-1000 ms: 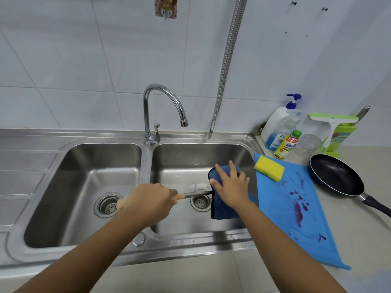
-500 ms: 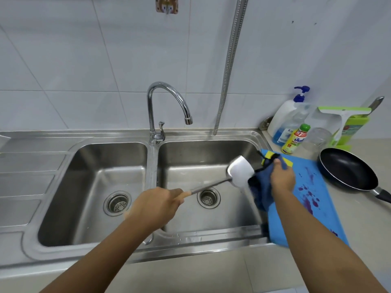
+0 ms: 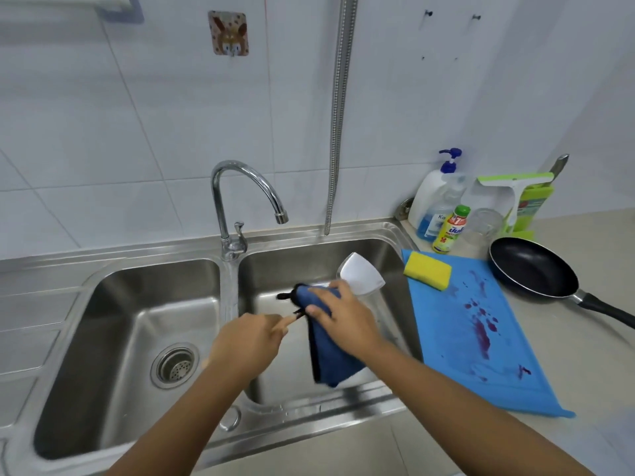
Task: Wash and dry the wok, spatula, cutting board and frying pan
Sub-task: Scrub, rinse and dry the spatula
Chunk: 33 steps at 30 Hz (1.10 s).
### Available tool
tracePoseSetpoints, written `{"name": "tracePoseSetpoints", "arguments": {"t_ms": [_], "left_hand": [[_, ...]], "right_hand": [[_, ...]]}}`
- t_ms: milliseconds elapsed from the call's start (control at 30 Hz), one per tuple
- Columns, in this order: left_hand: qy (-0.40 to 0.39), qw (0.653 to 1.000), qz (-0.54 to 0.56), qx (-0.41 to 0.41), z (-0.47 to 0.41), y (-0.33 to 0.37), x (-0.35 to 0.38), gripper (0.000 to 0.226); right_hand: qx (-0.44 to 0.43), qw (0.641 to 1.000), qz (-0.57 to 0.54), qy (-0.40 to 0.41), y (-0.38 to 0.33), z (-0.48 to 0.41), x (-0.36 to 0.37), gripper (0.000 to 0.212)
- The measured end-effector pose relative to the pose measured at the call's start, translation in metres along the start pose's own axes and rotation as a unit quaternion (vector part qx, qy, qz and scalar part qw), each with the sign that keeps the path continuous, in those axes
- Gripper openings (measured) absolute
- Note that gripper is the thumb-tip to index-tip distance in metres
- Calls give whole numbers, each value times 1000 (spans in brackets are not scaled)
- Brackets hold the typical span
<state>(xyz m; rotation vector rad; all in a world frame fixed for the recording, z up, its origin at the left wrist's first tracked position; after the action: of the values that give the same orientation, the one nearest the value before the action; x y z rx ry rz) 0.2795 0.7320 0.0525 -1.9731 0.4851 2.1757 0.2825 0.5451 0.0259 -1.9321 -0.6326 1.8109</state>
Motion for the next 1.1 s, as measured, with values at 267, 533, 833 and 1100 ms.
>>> {"name": "tracePoseSetpoints", "arguments": {"t_ms": [267,533,833,1100], "left_hand": [[9,999,47,-6,-1,8,-6,30],[40,993,99,52,-17,66,-26,27],[-56,982,141,116,-29,200,22,14],[-97,969,214,77,-15,292,61,24]], "right_hand": [[-23,1000,-7,13,1,0,-11,44],[158,924,-146,315,106,61,-149,39],[328,911,32,247,271,160,-274,41],[351,922,150,62,374,163,-276,47]]}}
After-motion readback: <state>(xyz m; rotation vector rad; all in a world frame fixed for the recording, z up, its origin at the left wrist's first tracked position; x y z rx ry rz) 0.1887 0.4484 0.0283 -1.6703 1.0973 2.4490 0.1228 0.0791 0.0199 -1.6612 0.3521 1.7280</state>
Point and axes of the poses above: each hand's wrist, its own z-axis away from the middle knuckle, its own x-axis out of the palm, y = z × x, the point moved 6 cm from there along -z, towards the middle knuckle, and after that the axes turned 7 degrees about -z, right-handed, at the moved point
